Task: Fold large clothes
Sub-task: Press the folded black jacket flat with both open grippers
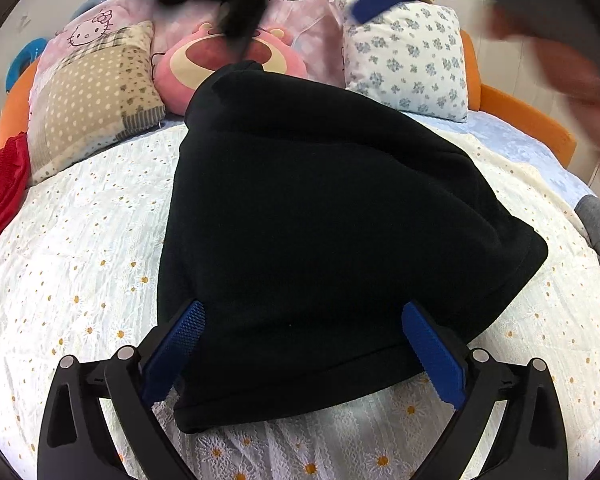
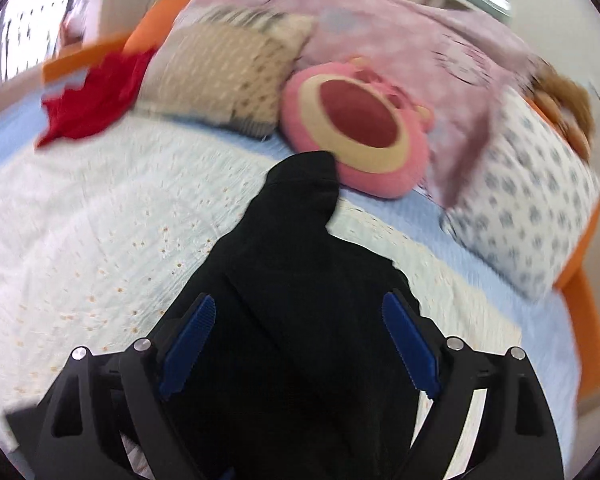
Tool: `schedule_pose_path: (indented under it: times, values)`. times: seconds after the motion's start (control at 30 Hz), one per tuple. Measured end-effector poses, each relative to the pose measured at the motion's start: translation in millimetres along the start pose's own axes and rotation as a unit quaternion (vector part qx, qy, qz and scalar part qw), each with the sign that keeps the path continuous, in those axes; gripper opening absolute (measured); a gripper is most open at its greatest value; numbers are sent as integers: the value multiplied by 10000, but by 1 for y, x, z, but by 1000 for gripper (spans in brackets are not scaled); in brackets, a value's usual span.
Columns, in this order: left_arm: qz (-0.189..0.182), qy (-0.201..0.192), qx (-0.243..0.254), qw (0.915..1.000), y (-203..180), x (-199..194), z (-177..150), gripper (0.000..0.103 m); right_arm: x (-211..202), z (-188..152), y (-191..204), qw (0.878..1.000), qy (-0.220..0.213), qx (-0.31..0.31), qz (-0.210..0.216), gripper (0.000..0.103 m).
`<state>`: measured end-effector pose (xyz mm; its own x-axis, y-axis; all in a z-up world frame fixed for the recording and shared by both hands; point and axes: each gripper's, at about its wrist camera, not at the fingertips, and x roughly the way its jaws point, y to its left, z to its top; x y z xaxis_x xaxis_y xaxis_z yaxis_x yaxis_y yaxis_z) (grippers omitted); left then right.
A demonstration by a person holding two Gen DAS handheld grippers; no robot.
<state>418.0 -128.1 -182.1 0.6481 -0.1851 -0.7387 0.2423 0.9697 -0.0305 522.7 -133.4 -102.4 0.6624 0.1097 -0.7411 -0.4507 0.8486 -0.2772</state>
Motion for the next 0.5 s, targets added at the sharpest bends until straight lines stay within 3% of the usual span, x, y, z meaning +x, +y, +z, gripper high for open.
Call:
schedule_pose_path:
  times: [0.1, 0.2, 0.23, 0.33, 0.4, 0.5]
  values:
    - [-26, -17, -18, 10000, 0, 1, -1, 99, 36, 9, 23, 9979, 312, -502, -277, 84]
    - [-73, -32, -54, 10000, 1, 0, -2, 99, 61, 8, 25, 9977, 510, -364, -273, 59]
    - [-98, -38, -72, 9999, 2, 1, -2, 99, 65, 6, 19, 9983, 503, -148, -240, 42]
    - [-157, -53, -109, 9998, 4, 1, -3, 99, 68, 3, 4, 9979, 522, 379, -51, 21]
    - [-173, -58, -118, 9998, 5, 0, -3, 99, 64, 3, -8, 9976, 435, 487, -231, 13]
    - [-253, -96, -174, 9995, 9, -1, -3, 99, 48, 6, -43, 9945, 132, 934, -463, 9]
